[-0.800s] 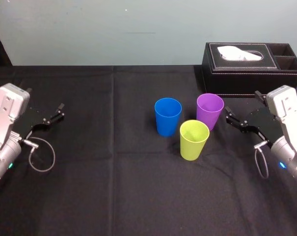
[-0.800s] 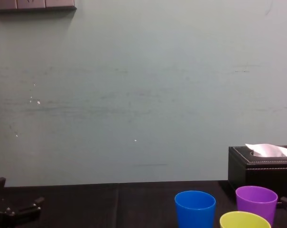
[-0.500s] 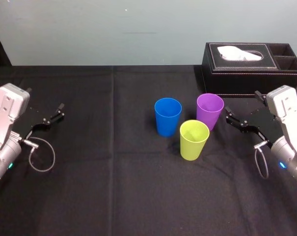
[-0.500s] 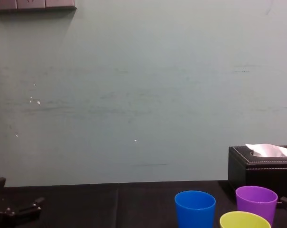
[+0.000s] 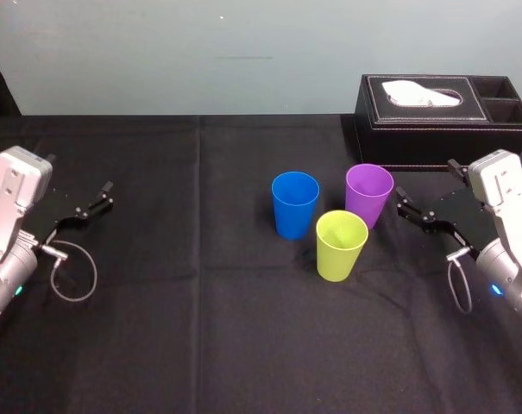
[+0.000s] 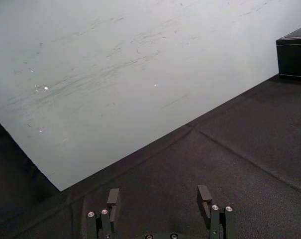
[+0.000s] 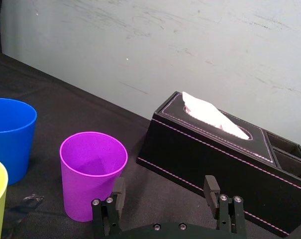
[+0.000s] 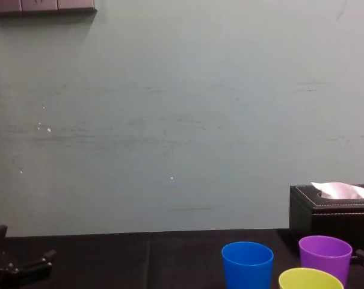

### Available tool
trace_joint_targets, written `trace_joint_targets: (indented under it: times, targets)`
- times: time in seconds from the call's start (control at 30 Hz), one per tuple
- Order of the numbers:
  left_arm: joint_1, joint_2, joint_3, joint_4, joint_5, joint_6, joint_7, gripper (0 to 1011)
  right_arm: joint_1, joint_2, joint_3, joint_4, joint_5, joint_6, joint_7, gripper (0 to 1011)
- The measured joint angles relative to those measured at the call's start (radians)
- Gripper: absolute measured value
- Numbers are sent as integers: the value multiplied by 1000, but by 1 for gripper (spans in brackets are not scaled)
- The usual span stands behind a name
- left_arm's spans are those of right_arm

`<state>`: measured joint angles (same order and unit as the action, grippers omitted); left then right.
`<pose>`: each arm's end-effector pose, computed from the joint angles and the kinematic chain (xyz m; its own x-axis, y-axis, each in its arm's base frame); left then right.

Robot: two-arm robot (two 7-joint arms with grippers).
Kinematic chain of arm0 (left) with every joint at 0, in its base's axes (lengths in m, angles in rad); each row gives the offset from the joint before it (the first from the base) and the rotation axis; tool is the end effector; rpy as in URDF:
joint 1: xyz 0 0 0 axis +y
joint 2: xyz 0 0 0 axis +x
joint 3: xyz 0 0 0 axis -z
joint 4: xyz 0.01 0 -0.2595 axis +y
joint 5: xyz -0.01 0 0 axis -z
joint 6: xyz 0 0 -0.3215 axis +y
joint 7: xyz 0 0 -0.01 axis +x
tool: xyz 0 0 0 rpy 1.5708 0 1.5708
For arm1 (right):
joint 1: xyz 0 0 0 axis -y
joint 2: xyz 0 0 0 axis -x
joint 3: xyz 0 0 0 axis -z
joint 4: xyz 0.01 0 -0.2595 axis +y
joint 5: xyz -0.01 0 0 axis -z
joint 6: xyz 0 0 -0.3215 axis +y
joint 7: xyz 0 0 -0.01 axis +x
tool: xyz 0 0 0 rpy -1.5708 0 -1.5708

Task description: Stack the three plastic cups sequentially using one hand.

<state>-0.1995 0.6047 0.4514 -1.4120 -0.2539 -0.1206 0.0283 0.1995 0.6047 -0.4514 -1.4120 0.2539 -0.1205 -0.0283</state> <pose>0.3651 0.0620 -0.2801 0.2923 0.8803 0.3737 -0.9552 0.2874 0.0702 0.3651 -0.0620 -0.2801 0.2923 -0.8803 0.3737 0.9553 0.2873 -0.0703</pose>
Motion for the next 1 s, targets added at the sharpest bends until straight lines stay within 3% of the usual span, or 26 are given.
trace_joint_targets:
  times: [0.77, 1.0]
  targets:
    - [0, 0, 0, 0, 0, 0, 0, 1011, 0, 0, 1, 0, 0, 0, 0, 1002]
    - [0, 0, 0, 0, 0, 0, 0, 1011, -41, 16, 33, -36, 11, 24, 16, 1002]
